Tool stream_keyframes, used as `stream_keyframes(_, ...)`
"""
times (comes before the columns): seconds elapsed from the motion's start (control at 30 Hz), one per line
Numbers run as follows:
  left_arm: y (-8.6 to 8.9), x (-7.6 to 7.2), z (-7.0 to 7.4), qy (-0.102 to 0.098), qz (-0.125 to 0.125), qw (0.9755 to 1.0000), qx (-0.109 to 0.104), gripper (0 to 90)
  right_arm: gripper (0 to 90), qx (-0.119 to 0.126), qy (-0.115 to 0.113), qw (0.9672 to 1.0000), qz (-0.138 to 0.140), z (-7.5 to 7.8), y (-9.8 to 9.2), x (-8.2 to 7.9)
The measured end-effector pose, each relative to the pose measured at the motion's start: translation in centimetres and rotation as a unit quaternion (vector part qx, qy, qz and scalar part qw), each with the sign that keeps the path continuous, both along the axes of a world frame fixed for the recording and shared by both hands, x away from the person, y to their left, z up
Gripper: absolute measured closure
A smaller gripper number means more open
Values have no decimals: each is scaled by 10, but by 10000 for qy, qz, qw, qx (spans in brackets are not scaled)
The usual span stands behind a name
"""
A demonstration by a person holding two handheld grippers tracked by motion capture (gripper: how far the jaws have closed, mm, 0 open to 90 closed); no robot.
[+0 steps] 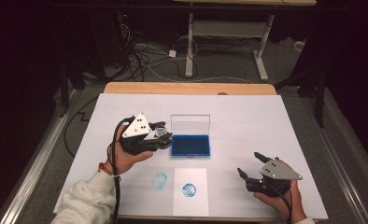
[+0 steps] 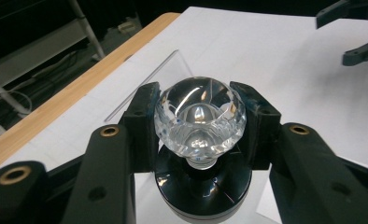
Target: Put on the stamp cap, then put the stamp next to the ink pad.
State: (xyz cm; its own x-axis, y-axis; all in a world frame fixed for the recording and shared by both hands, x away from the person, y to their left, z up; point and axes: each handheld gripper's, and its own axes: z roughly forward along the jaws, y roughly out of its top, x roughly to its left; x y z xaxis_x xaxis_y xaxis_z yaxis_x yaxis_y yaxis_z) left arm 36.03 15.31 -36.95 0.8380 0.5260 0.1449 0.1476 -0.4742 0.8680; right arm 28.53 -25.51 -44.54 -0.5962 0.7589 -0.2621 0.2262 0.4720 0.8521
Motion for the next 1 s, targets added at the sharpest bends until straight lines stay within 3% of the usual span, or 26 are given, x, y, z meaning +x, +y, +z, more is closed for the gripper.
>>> stream_keyframes(0.4,4,19,-13,175,206,9995,163,543,240,19,2,10000,-24,1,-1,5)
stream_keyframes(0.7,3,42,-34,481,338,9979,255,542,243,117,62,9999,-54,-1,-5,3)
stream_keyframes(1.0,-2,54,-62,572,468,9942,782,541,248,97,-3,10000,-4,-1,-3,2)
